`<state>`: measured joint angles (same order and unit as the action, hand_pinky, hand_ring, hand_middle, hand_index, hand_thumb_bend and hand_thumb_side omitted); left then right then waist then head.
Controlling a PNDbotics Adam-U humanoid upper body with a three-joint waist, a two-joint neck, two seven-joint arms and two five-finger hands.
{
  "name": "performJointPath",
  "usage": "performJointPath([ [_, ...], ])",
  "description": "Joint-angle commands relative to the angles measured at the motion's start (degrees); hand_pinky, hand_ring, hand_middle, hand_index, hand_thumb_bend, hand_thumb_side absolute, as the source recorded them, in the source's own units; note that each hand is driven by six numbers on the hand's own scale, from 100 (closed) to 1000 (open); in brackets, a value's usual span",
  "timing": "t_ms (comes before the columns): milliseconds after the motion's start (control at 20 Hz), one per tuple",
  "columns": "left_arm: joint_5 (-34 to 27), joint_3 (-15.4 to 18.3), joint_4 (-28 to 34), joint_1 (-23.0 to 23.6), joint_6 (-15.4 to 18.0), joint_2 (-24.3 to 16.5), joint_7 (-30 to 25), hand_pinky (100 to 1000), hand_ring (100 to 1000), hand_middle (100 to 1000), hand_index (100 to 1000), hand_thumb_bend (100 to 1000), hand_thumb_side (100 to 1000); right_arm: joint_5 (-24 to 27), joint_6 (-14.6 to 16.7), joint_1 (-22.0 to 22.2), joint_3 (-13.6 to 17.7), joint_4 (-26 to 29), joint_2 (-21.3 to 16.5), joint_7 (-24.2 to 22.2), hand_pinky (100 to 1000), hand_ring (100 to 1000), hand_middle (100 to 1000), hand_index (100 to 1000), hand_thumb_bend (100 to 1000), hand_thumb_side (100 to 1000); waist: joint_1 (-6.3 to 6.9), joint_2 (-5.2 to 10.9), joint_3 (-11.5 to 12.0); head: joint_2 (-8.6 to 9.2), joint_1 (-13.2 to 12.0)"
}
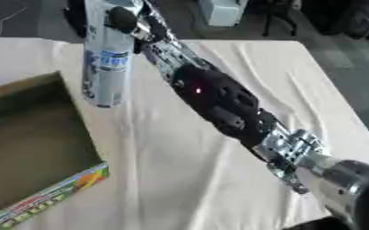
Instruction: Pick up objects on the table and place them in the box.
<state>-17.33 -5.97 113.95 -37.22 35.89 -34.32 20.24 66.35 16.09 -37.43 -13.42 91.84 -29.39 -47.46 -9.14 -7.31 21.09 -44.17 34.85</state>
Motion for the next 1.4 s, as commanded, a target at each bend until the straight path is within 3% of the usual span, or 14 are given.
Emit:
performJointPath([
  [50, -0.8, 1.1, 0.6, -1.7, -0.5, -0.3, 0.1, 777, 829, 837, 790, 168, 1000, 1.2, 2.5, -1.6, -0.1, 1.8, -1.0, -4.5, 100, 100, 100, 157, 575, 100, 0.42, 1.1, 0.5, 0.05, 1.3],
  [750, -2.9, 2.5, 0.6, -5.0, -0.5, 0.9, 0.5, 781, 822, 833, 792, 168, 1000, 5.5, -2.4, -2.1, -1.4, 4.6, -1.1, -4.5, 100, 100, 100, 162, 595, 100, 0.06, 2.01, 3.6, 0.05, 0.4],
  [1400, -4.5, 3.7, 0.6, -9.7, -0.5, 1.9, 0.6, 787, 812, 827, 796, 167, 1000, 9.9, -7.7, -2.3, -2.4, 7.2, -0.3, -4.5, 100, 100, 100, 170, 602, 100, -1.55, 3.13, 6.9, 0.05, 0.4],
])
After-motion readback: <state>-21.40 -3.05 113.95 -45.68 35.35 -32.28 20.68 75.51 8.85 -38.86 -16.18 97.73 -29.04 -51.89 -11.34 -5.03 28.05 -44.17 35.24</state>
